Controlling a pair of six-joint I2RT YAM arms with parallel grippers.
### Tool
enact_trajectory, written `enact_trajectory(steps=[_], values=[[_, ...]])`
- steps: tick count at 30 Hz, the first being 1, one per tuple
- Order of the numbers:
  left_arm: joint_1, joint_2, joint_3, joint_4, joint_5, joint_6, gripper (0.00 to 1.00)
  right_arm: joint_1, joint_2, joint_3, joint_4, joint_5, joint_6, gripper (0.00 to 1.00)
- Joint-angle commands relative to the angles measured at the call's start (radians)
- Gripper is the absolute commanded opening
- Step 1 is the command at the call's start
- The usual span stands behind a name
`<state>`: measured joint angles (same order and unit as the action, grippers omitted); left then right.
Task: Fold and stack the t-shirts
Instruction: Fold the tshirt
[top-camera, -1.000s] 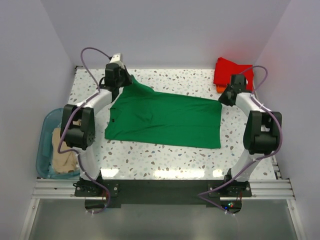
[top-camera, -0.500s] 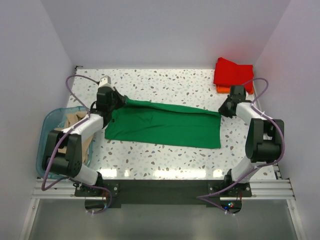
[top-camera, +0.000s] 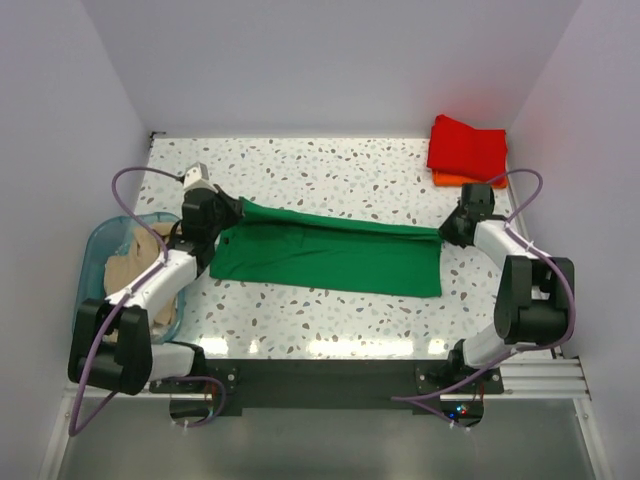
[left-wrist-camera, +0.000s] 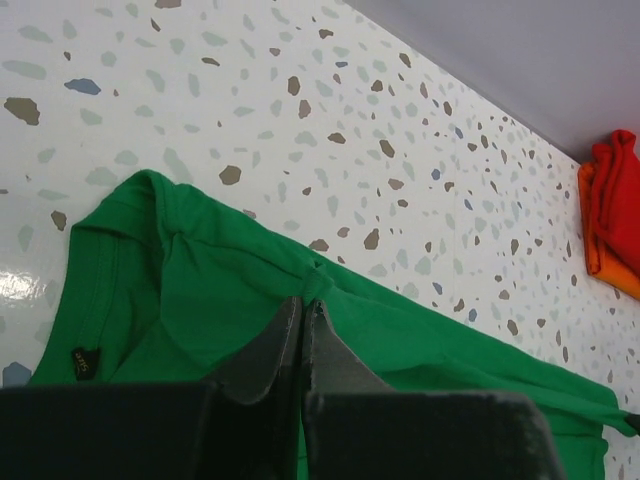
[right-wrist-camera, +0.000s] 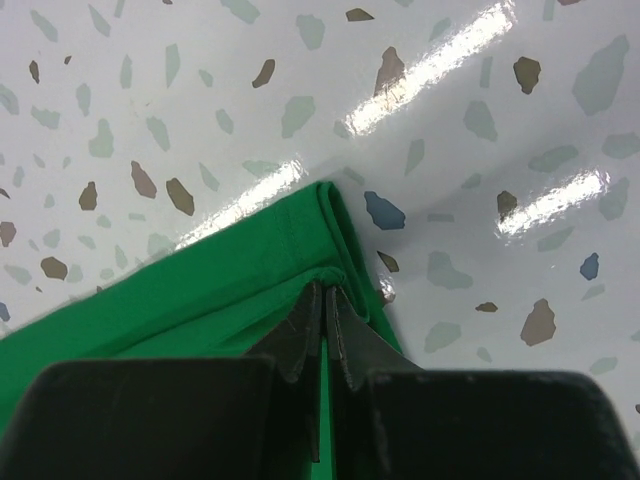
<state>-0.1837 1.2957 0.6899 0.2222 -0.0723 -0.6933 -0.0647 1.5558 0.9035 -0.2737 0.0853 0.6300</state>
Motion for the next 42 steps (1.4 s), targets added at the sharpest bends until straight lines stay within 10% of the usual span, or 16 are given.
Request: enact_trajectory(steps=[1,12,26,42], values=[[0.003,-0.042,-0.030,0.009,-0.043,-0.003,0.00,-0.006,-0.051,-0.029,0.071,-0.001,0.022,0.00],[0.003,-0.122,-0.108,-0.001,-0.060,-0.011,0.00,-0.006,-0.138,-0.130,0.122,0.002,0.025,0.00],[0.003,-0.168,-0.199,0.012,-0.031,-0.017,0.02,-0.006,-0.273,-0.181,0.090,-0.056,-0.006,0.42],[0.003,-0.229,-0.318,0.029,-0.023,-0.092,0.14,0.045,-0.281,-0.219,0.119,-0.122,-0.007,0.42]])
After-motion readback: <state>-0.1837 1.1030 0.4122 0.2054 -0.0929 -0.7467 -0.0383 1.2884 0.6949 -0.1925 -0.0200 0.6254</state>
